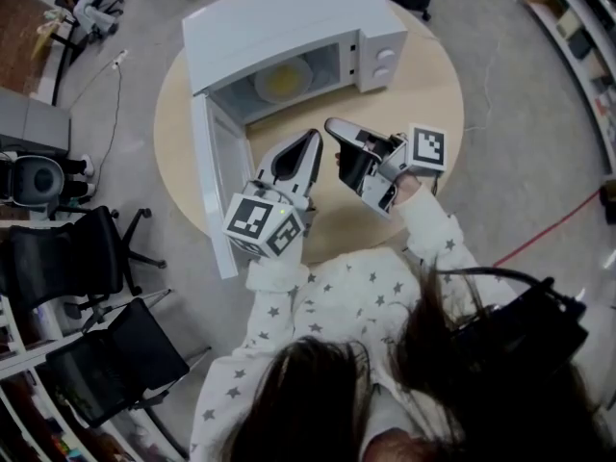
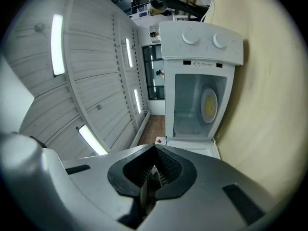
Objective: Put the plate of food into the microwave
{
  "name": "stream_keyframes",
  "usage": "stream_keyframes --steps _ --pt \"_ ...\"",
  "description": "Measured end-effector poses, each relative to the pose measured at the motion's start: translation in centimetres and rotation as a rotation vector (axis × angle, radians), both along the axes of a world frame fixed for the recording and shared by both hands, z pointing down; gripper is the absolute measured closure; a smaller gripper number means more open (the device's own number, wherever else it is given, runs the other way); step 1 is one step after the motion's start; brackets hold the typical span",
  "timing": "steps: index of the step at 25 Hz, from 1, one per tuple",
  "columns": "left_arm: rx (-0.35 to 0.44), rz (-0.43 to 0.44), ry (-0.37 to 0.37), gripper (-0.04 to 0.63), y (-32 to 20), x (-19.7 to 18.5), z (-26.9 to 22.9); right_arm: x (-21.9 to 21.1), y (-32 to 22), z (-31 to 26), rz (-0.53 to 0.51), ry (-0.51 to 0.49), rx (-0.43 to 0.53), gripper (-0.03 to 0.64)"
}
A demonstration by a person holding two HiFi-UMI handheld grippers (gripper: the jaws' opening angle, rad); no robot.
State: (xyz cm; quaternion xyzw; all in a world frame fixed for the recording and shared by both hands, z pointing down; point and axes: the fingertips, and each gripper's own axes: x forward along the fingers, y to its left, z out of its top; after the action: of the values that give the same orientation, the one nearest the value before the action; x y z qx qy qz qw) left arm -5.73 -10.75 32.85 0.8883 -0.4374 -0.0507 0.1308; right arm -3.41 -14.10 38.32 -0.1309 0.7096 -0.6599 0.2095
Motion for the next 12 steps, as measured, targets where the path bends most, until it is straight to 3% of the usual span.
stream_keyframes --steps 12 --pt "-0.001 0.006 -0.027 0.594 0.7 -1.4 -2.0 -1.0 0.6 -2.7 -0.045 -0.086 -0.01 0.611"
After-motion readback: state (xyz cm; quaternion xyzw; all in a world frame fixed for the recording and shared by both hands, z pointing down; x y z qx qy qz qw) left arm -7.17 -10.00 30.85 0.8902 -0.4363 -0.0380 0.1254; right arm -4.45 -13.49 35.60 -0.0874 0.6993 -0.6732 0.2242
